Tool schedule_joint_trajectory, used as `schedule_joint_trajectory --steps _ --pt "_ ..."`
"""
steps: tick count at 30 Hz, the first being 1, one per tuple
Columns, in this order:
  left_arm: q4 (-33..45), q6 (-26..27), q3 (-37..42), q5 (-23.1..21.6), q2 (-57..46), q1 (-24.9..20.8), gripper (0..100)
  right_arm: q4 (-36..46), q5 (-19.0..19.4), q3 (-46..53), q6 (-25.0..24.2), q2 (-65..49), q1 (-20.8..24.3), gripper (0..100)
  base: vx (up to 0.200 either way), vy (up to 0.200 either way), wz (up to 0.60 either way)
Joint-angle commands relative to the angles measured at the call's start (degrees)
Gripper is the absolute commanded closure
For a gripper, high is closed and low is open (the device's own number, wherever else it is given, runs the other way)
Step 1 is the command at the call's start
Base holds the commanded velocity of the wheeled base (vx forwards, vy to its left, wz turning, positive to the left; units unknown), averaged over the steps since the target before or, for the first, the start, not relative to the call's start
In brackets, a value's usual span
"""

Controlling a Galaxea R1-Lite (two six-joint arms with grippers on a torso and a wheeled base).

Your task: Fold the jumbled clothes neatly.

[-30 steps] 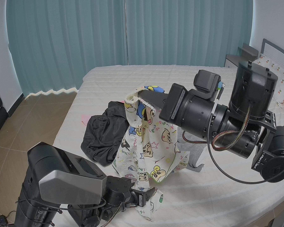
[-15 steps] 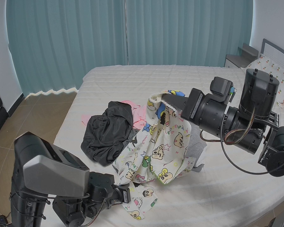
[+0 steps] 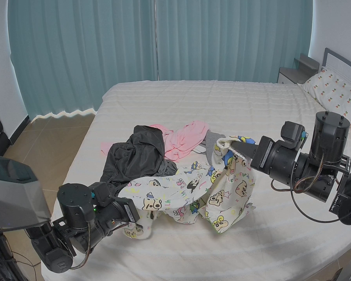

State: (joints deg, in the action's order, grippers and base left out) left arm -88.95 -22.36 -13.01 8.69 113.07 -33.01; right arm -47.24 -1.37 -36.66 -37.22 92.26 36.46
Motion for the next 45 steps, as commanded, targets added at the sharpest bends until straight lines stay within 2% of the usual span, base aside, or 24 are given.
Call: schedule_joint_trajectory --steps 1,14,17,22,27,30,33,38,45 --pt "-1.05 1.88 -0.44 0.19 -7.95 0.84 100 -0.13 -0.04 1.15 0.13 -2.35 -1.75 100 0.000 0.000 0.00" --pt "-0.61 7.86 -8.00 2.82 -16.21 1.55 100 -0.66 0.05 -2.89 1.18 -9.11 -1.83 100 0.000 0.000 0.00" --pt "5.37 9.26 -12.13 4.49 -19.64 1.55 100 -0.49 0.49 -4.65 1.45 -10.87 -1.75 100 0.000 0.000 0.00" --pt "15.48 8.47 -8.88 4.49 -21.66 0.23 100 -0.40 1.01 0.89 1.09 -8.76 0.19 100 0.000 0.000 0.00" --pt "15.39 6.54 -5.98 4.67 -21.66 0.05 100 -0.57 1.10 3.70 0.74 -6.57 0.28 100 0.000 0.000 0.00" --pt "16.01 5.83 -9.58 4.84 -24.83 2.25 100 -0.66 1.28 2.82 0.74 -6.74 0.28 100 0.000 0.000 0.00" --pt "18.64 5.83 -9.93 4.76 -27.46 2.07 100 -0.66 1.72 2.03 0.83 -7.18 1.51 100 0.000 0.000 0.00" --pt "24.36 3.37 -10.02 4.76 -31.07 -3.55 100 -0.57 2.60 2.29 0.83 -7.00 4.41 100 0.000 0.000 0.00" --pt "30.51 1.53 -12.39 4.49 -33.61 -5.75 100 -0.57 4.88 1.50 0.74 -6.21 5.20 100 0.000 0.000 0.00"
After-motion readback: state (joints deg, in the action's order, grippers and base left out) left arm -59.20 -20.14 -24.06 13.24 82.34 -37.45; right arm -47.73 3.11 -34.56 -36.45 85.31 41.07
